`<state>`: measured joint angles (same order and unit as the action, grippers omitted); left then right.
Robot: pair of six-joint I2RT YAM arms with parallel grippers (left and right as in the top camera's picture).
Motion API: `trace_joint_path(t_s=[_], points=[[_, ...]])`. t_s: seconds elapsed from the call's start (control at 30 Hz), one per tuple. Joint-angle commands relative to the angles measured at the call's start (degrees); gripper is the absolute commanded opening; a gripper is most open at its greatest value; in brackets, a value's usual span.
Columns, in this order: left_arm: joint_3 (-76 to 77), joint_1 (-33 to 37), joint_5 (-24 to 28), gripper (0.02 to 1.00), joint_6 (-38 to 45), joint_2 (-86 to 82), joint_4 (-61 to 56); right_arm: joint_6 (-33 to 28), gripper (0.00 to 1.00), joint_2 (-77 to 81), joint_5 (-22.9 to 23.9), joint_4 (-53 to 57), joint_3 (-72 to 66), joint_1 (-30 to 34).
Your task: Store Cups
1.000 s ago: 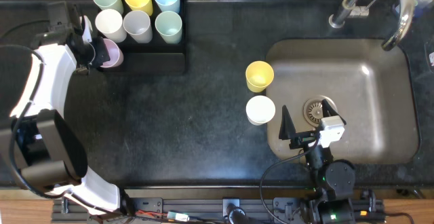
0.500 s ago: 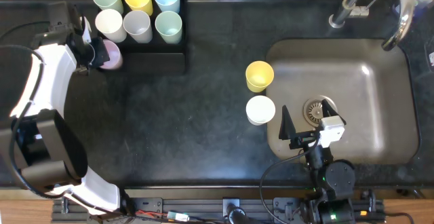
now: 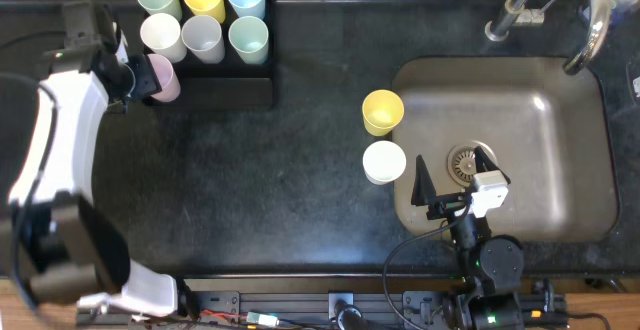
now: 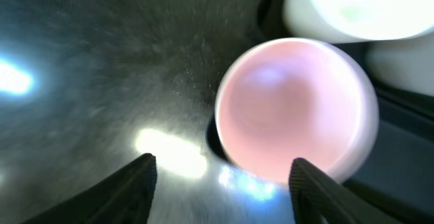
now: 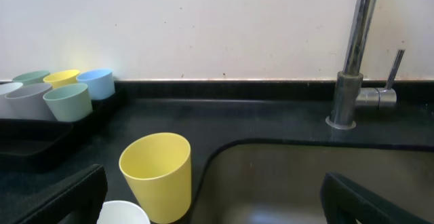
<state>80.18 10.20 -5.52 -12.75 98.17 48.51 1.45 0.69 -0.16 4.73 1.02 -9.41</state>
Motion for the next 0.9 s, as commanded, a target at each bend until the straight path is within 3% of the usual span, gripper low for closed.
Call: trace_joint_path(t_s=[0.03, 0.27, 0.43, 0.53, 0.6, 0.9], points=[[7.56, -6.19, -6.82, 0.7, -3.52, -10.38, 4.57, -0.2, 0.998, -0.44, -0.22, -0.33, -0.74, 0.17], [25.35, -23.78, -12.9, 0.831, -13.66, -10.43, 18.12, -0.2, 0.998, -0.44, -0.22, -0.33, -0.74, 0.17], [30.88, -37.55, -12.48, 0.847, -25.9, -6.01, 23.89, -0.2, 0.998, -0.44, -0.22, -0.33, -0.74, 0.17], [30.88, -44.0, -10.32, 0.853, -31.56, -2.1, 25.4, -0.2, 0.998, -0.44, -0.22, -0.33, -0.74, 0.17], [30.88, -47.95, -5.66, 0.853, -34.01, 3.43, 25.2, -0.2, 0.998, -0.44, -0.22, -0.33, -0.74, 0.17], [30.88, -52.81, 1.01, 0.858, -31.95, 19.85, 17.7, -0.2, 0.998, -0.44, -0.22, -0.33, -0.74, 0.17]])
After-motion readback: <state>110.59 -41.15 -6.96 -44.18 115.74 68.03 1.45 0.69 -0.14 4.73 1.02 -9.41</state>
